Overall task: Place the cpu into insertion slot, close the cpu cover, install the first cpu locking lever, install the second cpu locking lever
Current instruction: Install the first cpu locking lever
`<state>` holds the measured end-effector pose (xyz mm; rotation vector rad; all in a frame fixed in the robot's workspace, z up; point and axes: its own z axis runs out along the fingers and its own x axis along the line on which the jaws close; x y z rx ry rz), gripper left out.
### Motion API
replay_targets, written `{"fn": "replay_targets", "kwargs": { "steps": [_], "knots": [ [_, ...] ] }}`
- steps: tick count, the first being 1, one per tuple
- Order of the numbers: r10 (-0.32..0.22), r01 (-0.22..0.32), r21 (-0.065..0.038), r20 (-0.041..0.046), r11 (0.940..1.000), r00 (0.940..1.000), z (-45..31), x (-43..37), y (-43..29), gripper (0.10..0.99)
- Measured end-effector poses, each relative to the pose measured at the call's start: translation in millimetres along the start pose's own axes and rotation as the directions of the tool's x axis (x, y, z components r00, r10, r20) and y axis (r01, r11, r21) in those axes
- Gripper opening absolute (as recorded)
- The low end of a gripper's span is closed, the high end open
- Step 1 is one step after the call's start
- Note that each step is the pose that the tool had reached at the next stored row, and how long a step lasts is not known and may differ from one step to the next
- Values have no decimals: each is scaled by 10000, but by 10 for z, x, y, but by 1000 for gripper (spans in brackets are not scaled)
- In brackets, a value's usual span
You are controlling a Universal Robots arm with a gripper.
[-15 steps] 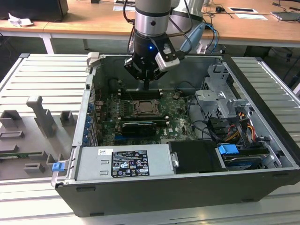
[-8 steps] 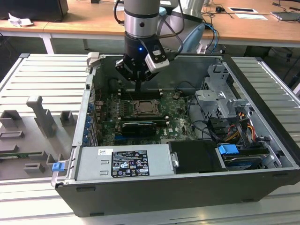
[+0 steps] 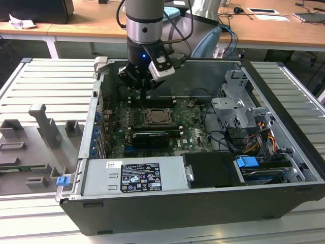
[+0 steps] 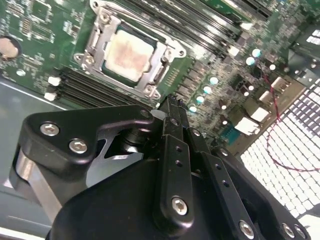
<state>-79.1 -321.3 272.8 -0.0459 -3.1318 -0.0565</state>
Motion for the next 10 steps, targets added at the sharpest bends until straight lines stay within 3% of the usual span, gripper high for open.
{"fn": "replay_targets", "kwargs": {
  "steps": [6,10],
  "knots": [
    [-4,4,-37,-2,10000,10000,29,175,-6,106],
    [-4,4,-45,-1,10000,10000,47,248,-9,106]
  ]
}}
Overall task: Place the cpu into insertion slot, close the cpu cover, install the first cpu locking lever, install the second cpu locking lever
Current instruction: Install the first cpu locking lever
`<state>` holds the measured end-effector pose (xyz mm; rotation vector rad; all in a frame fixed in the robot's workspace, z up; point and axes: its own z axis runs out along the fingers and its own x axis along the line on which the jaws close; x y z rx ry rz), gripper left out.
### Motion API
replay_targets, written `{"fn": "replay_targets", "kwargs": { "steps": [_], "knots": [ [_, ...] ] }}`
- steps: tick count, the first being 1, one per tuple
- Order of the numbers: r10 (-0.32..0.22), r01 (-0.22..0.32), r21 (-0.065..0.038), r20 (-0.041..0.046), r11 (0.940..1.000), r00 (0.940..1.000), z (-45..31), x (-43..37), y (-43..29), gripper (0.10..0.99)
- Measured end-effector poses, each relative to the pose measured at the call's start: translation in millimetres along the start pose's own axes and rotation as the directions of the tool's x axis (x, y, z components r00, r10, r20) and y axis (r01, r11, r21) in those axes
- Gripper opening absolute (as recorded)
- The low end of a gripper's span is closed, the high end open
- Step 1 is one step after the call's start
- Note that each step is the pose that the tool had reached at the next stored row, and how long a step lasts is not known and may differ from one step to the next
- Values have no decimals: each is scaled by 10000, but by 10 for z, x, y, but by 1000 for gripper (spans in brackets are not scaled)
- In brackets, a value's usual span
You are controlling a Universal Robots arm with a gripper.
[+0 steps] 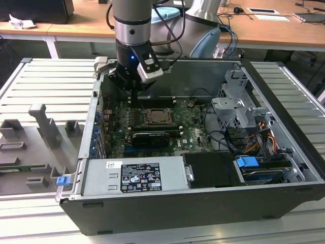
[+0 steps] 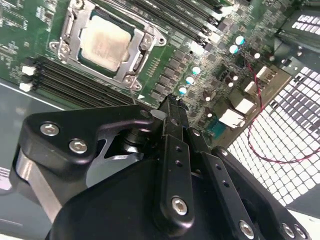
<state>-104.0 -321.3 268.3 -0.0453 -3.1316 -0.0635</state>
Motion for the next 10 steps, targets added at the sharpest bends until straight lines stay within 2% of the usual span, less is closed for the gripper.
{"fn": "replay_targets", "kwargs": {
  "steps": [5,10],
  "knots": [
    [0,0,-18,-2,10000,10000,29,48,8,106],
    [0,0,-46,-2,10000,10000,62,63,59,106]
  ]
}}
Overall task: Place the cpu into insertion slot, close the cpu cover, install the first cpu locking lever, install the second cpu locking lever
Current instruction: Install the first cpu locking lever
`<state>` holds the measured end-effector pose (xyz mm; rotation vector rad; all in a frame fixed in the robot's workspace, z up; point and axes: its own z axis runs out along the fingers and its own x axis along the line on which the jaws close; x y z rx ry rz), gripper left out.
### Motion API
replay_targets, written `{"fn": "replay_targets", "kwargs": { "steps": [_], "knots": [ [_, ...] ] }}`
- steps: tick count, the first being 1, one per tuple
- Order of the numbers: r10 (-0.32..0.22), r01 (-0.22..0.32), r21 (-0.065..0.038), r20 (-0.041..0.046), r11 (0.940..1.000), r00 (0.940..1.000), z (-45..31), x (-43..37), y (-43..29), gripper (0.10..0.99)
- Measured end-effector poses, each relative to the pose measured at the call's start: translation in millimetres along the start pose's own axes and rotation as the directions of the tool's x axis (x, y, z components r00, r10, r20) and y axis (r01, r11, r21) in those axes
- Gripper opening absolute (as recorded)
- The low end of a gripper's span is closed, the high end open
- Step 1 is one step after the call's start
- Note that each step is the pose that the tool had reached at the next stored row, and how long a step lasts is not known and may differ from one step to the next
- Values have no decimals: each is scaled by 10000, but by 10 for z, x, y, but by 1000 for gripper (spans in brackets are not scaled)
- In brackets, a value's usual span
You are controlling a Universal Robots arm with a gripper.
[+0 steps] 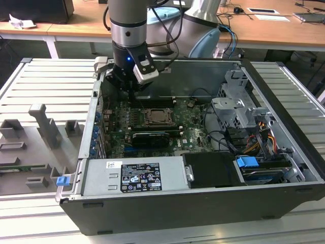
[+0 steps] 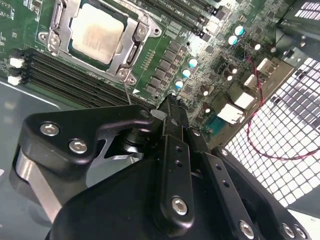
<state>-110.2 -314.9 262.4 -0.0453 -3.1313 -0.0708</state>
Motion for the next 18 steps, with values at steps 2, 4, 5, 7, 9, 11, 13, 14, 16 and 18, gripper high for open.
{"fn": "replay_targets", "kwargs": {
  "steps": [2,4,5,7,9,11,13,14,16,18],
  "knots": [
    [-1,1,-9,0,10000,10000,7,3,21,106],
    [-1,1,-19,0,10000,10000,15,8,43,106],
    [0,0,-20,0,10000,10000,18,10,52,106],
    [0,0,-23,0,10000,10000,25,13,74,106],
    [0,0,-25,0,10000,10000,31,15,88,106],
    [0,0,-24,-1,10000,10000,35,15,102,106],
    [0,0,-25,0,10000,10000,42,16,124,106],
    [-1,1,-24,0,10000,10000,45,16,134,106],
    [-1,1,-24,-1,10000,10000,51,17,158,106],
    [-1,1,-25,-1,10000,10000,57,17,176,106]
  ]
}}
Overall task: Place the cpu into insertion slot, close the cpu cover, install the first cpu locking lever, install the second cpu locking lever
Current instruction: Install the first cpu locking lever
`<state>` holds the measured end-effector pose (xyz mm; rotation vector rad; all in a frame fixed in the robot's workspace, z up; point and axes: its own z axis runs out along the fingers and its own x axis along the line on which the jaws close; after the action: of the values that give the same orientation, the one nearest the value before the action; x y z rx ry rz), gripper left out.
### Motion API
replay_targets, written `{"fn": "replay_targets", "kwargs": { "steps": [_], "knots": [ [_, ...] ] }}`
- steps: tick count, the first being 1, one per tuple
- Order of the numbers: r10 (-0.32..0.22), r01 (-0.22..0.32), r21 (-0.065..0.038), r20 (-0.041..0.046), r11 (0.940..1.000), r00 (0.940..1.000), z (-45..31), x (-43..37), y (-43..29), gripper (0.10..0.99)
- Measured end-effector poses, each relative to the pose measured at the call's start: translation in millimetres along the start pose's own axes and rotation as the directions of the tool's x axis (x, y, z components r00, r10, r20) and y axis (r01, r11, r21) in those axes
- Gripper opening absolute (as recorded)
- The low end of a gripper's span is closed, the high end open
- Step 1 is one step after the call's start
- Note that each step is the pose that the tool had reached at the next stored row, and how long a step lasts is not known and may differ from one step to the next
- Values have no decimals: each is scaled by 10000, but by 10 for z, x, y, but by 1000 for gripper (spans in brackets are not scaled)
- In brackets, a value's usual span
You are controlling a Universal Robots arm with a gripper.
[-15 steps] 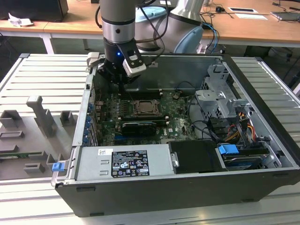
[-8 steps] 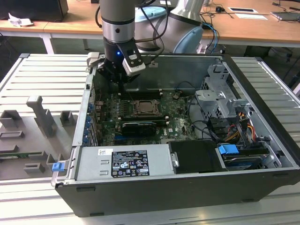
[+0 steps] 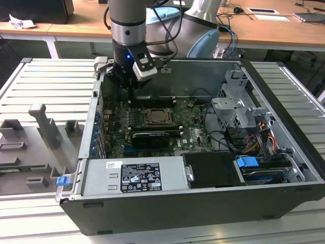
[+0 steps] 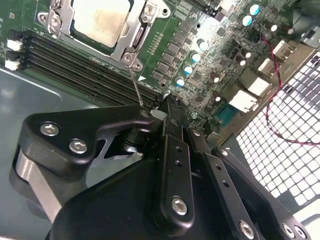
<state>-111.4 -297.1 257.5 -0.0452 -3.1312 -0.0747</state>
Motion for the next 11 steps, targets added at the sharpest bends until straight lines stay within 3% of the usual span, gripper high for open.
{"fn": "replay_targets", "kwargs": {
  "steps": [11],
  "knots": [
    [-1,1,-1,0,10000,10000,18,-12,78,106]
  ]
}}
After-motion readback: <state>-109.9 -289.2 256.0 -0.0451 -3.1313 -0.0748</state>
